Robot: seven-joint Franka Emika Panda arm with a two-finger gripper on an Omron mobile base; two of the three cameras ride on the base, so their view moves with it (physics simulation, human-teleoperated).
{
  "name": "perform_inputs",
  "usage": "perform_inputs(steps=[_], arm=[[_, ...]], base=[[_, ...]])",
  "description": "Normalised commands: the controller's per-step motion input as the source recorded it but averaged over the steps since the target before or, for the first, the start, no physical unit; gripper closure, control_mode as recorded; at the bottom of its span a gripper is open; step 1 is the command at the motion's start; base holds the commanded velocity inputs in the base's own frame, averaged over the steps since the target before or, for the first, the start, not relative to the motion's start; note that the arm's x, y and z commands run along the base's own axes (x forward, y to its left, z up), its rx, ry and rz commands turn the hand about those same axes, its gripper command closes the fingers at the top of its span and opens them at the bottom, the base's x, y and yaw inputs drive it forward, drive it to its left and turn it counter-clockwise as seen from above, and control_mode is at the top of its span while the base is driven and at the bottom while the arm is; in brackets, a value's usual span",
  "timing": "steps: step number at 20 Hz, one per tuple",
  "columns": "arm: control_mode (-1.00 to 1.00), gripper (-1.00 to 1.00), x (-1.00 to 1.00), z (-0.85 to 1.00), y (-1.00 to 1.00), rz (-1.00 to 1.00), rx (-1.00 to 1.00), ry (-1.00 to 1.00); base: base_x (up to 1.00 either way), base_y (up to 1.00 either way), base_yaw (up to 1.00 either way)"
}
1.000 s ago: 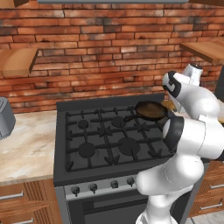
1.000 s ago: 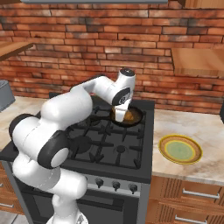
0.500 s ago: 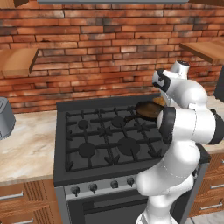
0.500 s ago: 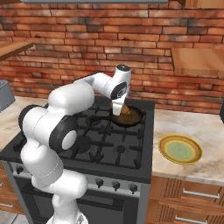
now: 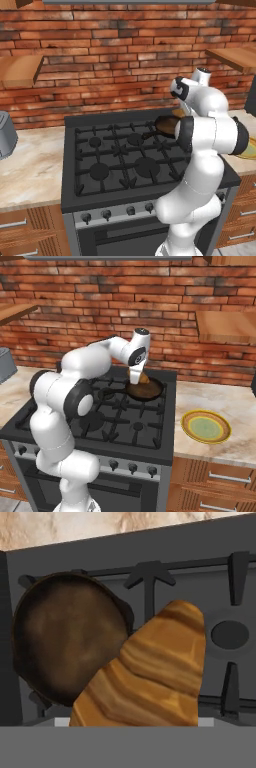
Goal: Pick the croissant and place it on the pan. Then turn on the stove to warm the croissant.
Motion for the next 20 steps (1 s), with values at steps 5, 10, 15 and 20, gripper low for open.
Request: perform_inputs(steps=[5,10,15,20], arm=[[-1.0,1.0,0.31,-0.16,0.0,0.0,0.0,0.03],[-1.0,1.0,0.31,-0.23,0.0,0.0,0.0,0.01],[-1.0,1.0,0.27,-0.19,0.0,0.0,0.0,0.0],[-1.0,1.0,0.21,-0.21,0.0,0.0,0.0,0.0]], base=[[0.0,0.0,0.0],[0.0,0.0,0.0],[0.0,0.0,0.0],[0.0,0.0,0.0]])
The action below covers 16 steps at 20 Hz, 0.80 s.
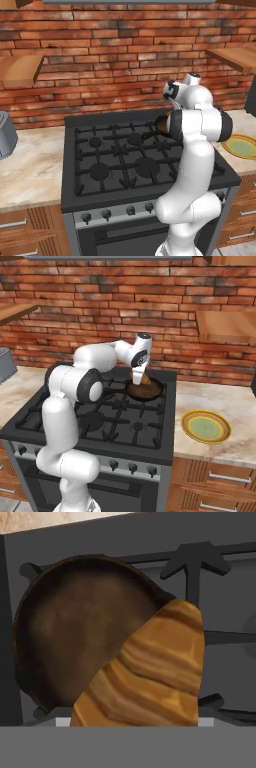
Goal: Pick the croissant and place it on the pan. Then turn on the stove to warm the croissant.
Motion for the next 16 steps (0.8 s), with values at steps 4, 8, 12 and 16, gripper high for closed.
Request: perform_inputs(steps=[4,8,12,16], arm=[[-1.0,1.0,0.15,-0.23,0.0,0.0,0.0,0.0],[-1.0,1.0,0.1,-0.2,0.0,0.0,0.0,0.0],[-1.0,1.0,0.08,-0.17,0.0,0.0,0.0,0.0],[-1.0,1.0,0.07,-0.16,0.0,0.0,0.0,0.0]], base=[[0.0,0.0,0.0],[0.0,0.0,0.0],[0.0,0.0,0.0],[0.0,0.0,0.0]])
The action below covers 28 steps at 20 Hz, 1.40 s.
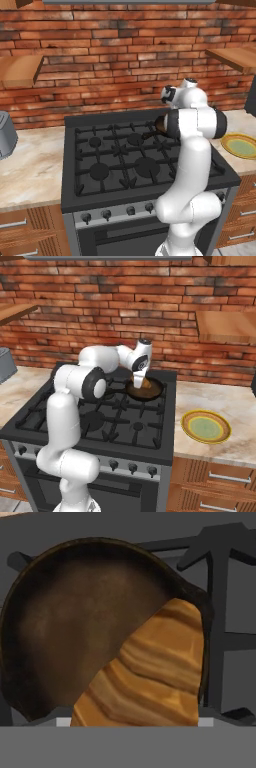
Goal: Pick the croissant and place it on the pan. Then turn on the stove to warm the croissant.
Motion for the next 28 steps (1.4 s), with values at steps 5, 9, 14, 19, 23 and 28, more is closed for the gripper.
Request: perform_inputs(steps=[5,9,14,19,23,28], arm=[[-1.0,1.0,0.06,-0.13,0.0,0.0,0.0,0.0],[-1.0,1.0,0.09,-0.12,-0.01,0.0,0.0,0.0],[-1.0,1.0,0.24,-0.05,-0.13,0.0,0.0,0.0],[-1.0,1.0,0.19,-0.09,-0.17,0.0,0.0,0.0],[-1.0,1.0,0.18,-0.16,-0.01,0.0,0.0,0.0],[-1.0,1.0,0.2,-0.19,0.0,0.0,0.0,0.0]], base=[[0.0,0.0,0.0],[0.0,0.0,0.0],[0.0,0.0,0.0],[0.0,0.0,0.0],[0.0,0.0,0.0],[0.0,0.0,0.0]])
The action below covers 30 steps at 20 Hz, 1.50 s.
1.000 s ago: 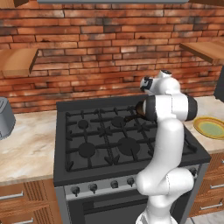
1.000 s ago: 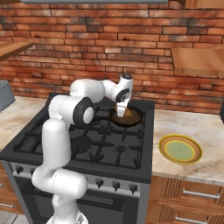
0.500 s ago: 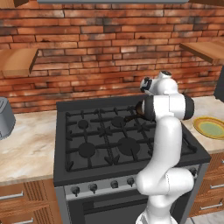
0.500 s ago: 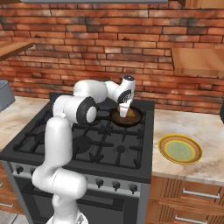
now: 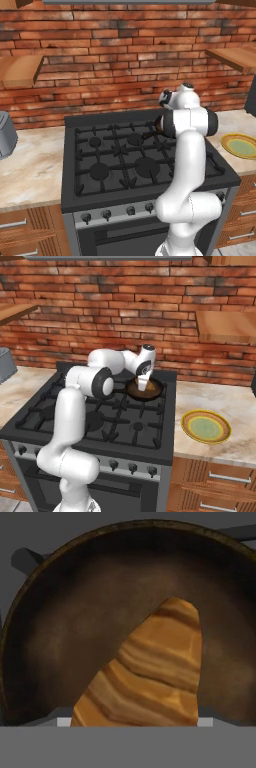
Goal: Pick the croissant and place it on the pan. Then turn on the stove to warm the croissant.
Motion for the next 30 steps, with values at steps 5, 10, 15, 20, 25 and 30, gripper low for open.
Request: perform_inputs(steps=[5,10,15,20,25,30], arm=[[-1.0,1.0,0.17,-0.19,0.0,0.0,0.0,0.0],[-1.0,1.0,0.16,-0.16,0.0,0.0,0.0,0.0],[-1.0,-1.0,0.08,-0.16,0.0,0.0,0.0,0.0],[-1.0,-1.0,0.0,-0.01,-0.09,0.0,0.0,0.0],[-1.0,-1.0,0.0,0.0,-0.14,0.0,0.0,0.0],[-1.0,-1.0,-0.1,0.05,-0.02,0.0,0.0,0.0]], base=[[0.0,0.0,0.0],[0.0,0.0,0.0],[0.0,0.0,0.0],[0.0,0.0,0.0],[0.0,0.0,0.0],[0.0,0.0,0.0]])
